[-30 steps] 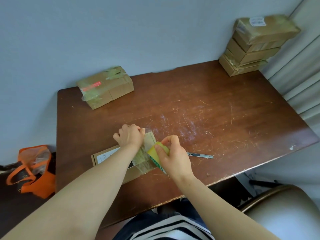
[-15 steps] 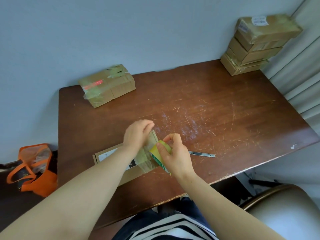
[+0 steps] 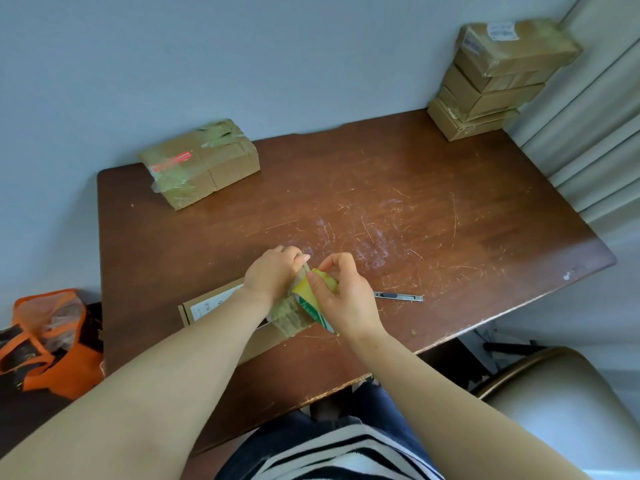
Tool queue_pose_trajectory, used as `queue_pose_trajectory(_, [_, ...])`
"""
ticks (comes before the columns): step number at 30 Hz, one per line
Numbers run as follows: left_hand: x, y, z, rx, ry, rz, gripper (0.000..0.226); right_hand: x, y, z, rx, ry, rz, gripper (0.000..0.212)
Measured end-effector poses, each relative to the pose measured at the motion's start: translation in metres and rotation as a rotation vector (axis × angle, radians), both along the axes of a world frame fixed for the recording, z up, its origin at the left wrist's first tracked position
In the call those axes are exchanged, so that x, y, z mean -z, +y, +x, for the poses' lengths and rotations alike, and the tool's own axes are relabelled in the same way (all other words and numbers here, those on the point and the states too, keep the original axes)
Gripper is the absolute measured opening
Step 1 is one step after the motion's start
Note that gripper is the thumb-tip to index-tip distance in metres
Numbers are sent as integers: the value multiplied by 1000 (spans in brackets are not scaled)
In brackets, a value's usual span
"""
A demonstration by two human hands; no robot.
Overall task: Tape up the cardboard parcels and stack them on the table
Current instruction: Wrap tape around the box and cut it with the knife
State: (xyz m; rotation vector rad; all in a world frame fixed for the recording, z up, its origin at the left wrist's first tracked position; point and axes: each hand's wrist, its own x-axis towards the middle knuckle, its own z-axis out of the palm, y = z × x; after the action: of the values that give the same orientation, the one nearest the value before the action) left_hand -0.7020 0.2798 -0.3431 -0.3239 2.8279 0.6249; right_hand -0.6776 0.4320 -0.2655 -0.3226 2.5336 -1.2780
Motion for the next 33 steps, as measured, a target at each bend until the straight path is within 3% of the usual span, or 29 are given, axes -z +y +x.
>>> queue_pose_trajectory(3, [-2,5,15,45,25,-189,55,2,-1,-1,-19,3,22,21])
queue_pose_trajectory(6, [-2,9,20,84,36,-354,56,4,-2,-5,-34,4,39,22])
queue_pose_trajectory(9, [-12,11,28,19,29,-283,58,5,-1,-8,-59,-9,47,24])
queue_pose_trajectory(12, [-14,9,58,17,107,-94,70,4,1,-9,-86,-37,34,26])
queue_pose_trajectory(15, [-18,18,80,87,-26,77,107,-4,5,-13,-149,-134,24,26])
queue_pose_trajectory(17, [-19,25,81,99,-131,15,124,-10,10,-15,-198,-221,-46,18])
queue_pose_trajectory(21, [-18,32,80,20,-74,-99,115,-15,29,-12,-360,-175,6,40])
queue_pose_trajectory(26, [-16,36,79,-9,-72,-110,122,5,66,19,-328,-61,91,24])
queue_pose_trajectory(33, [-18,37,77,28,-107,-124,116,24,65,26,-374,-181,408,40])
